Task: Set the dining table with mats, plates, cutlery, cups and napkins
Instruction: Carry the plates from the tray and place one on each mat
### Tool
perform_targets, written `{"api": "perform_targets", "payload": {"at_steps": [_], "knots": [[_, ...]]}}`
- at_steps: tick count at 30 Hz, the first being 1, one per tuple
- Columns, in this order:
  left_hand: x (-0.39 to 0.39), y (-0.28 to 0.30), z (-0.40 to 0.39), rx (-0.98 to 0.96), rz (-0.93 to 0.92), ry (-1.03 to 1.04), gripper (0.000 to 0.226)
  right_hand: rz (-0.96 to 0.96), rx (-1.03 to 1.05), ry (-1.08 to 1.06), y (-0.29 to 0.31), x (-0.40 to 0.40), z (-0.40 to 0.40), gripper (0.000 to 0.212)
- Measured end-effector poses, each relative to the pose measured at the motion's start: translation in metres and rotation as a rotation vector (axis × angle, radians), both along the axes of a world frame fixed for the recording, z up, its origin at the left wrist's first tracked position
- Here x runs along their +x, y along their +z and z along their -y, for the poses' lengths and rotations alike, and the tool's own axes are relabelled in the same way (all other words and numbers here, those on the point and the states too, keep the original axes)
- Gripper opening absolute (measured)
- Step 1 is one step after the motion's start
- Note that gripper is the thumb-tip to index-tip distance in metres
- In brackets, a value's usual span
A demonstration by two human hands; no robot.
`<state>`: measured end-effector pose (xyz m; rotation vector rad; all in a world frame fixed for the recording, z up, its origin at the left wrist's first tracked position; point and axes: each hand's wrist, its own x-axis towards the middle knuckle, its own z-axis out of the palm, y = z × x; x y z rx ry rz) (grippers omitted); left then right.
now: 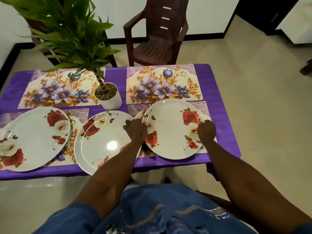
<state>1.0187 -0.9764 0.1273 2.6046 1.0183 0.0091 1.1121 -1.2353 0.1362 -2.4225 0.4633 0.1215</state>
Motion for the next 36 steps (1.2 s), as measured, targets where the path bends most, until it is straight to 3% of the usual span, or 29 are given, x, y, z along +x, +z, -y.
{"api": "perform_targets", "payload": {"at_steps": [6,19,36], "knots": [[0.005,-0.005,-0.003,0.080,-0.046,0.036,0.032,-0.014,-0.035,0.038,-0.008,0.009,-0.004,0.029],[0.009,-0.014,0.003,0.019,-0.018,0.124,0.026,-0.008,-0.069,0.093,-0.026,0.024,0.005,0.026],[0.003,-0.018,-0.003,-0.064,0.006,0.103,0.027,-0.032,0.077,0.113,-0.039,0.026,0.009,0.026]]}}
